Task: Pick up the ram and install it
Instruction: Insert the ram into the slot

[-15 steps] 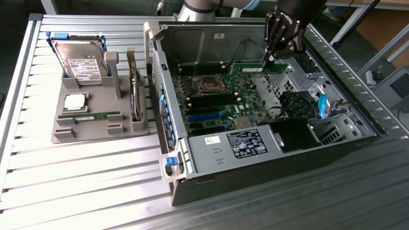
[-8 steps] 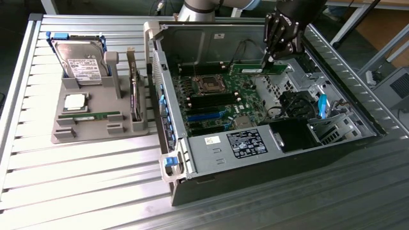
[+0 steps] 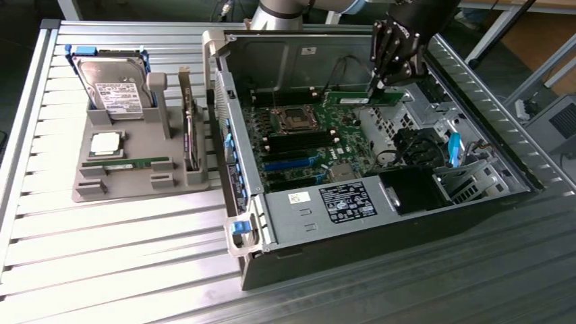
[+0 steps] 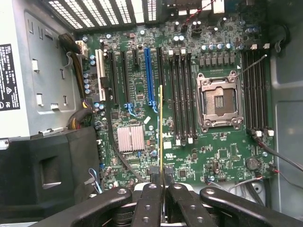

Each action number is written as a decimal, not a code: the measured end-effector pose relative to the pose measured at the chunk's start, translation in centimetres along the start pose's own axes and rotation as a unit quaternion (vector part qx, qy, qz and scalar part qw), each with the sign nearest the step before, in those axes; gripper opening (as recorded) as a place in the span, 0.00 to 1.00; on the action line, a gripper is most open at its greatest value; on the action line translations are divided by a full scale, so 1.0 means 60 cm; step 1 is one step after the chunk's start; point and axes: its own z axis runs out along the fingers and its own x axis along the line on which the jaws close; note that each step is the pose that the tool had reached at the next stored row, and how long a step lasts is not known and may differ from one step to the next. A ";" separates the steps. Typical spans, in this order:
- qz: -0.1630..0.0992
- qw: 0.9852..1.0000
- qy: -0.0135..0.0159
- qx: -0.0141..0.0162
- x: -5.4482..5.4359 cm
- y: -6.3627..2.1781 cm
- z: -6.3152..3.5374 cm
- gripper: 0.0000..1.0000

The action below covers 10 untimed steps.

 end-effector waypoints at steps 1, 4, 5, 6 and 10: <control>0.000 1.000 0.000 0.000 0.000 0.000 0.001 0.11; 0.000 1.000 0.000 0.000 0.000 0.000 0.003 0.11; 0.000 1.000 0.000 0.000 0.000 0.000 0.003 0.11; 0.000 1.000 0.000 0.000 0.000 0.000 0.004 0.11; 0.000 1.000 0.000 0.000 0.000 0.000 0.006 0.11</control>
